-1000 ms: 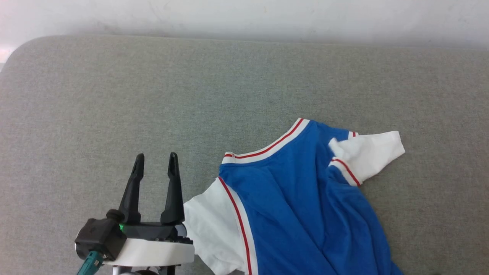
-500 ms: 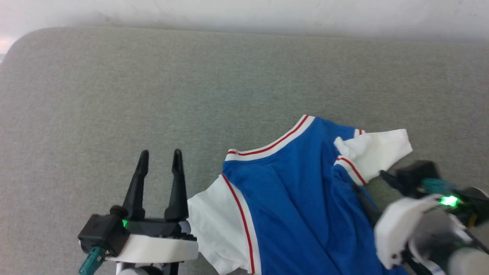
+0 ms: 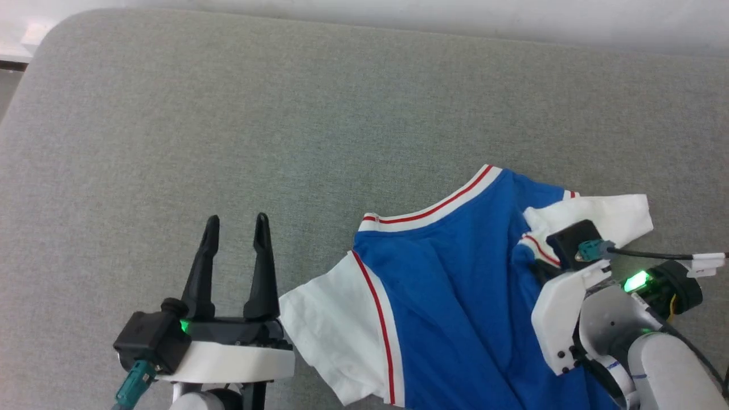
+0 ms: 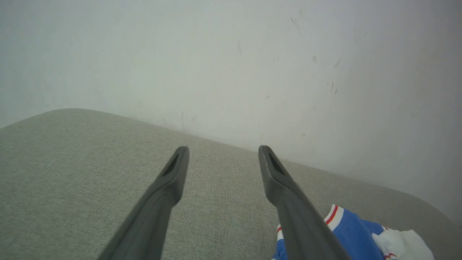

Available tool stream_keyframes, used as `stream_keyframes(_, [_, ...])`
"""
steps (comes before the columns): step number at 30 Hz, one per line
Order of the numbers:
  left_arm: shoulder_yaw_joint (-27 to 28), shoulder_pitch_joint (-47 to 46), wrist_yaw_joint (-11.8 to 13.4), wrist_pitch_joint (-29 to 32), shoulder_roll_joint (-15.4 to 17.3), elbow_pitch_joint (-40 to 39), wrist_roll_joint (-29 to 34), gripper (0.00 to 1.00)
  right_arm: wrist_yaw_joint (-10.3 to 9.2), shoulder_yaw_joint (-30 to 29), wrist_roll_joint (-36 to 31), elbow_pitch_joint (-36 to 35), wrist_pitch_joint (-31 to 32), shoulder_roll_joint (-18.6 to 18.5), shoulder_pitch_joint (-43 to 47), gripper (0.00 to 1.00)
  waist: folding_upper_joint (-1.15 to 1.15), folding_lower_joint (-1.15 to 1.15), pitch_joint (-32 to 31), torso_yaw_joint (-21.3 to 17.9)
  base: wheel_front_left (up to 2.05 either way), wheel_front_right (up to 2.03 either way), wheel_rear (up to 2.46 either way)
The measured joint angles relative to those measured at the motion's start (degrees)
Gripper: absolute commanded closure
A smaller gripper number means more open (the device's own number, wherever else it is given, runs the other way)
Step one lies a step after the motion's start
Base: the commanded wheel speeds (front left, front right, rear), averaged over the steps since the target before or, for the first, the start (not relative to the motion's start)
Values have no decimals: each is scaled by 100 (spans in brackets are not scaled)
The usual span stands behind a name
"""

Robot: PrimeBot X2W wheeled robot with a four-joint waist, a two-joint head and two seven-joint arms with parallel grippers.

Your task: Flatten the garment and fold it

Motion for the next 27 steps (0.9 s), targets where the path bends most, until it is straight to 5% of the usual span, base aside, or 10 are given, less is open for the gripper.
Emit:
stream_keyframes(9, [-1,-5,2,0,0,23,2,0,0,-671,-8,-229,-475,78,-60,100,0,-1,-50,-294,0,0,0])
stream_keyframes(21, [94,2,-47,0,-1,52,62,0,0,-3189,34,-816,-790,872,1606,100,0,-1,-79,-618,0,0,0])
stream_keyframes(22, [108,2,-47,0,-1,57,62,0,0,-3304,44,-687,-781,884,1753,65,0,-1,-73,-631,0,0,0])
stream_keyframes(23, [111,2,-48,0,-1,60,63,0,0,-3415,127,-515,-779,886,1873,10,0,-1,-70,-642,0,0,0])
stream_keyframes(24, [115,3,-51,0,-1,67,64,0,0,-3477,216,-341,-790,884,1965,0,0,-1,-70,-654,0,0,0])
stream_keyframes(27, [135,4,-87,0,-1,98,115,0,-1,-3531,287,-23,-939,881,2033,0,0,-1,-79,-699,0,0,0])
